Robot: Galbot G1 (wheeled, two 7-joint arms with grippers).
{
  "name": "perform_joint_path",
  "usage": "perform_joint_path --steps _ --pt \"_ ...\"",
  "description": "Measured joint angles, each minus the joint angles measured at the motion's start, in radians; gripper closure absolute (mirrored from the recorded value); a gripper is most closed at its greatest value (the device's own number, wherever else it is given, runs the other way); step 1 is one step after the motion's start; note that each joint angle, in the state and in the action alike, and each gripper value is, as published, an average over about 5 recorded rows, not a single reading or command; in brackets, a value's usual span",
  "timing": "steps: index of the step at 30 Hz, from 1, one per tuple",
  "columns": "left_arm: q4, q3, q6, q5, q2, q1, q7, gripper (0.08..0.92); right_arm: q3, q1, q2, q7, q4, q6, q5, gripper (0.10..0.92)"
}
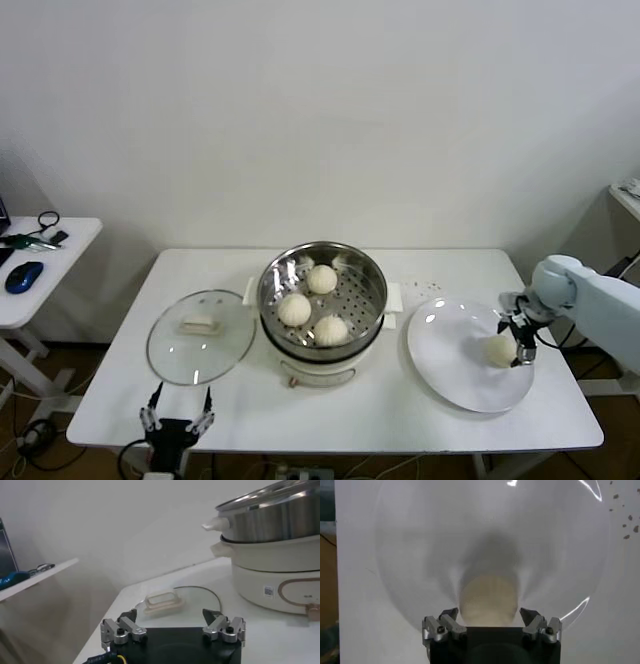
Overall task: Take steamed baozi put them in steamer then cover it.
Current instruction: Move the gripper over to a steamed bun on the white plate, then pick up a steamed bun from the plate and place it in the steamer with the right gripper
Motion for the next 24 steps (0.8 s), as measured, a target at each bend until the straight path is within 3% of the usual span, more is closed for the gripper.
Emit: perform_joint_path --steps 8,24 --pt "0.000 0.002 0.000 0.006 -0.001 0.001 0.000 0.177 0.011 -0.011 0.009 -0.002 -0.008 -0.001 -0.004 0.285" --pt "0.007 0.012 0.002 0.001 0.000 -0.013 -0.010 0.177 -0.084 0.114 0.010 0.007 0.026 -0.033 0.116 0.321"
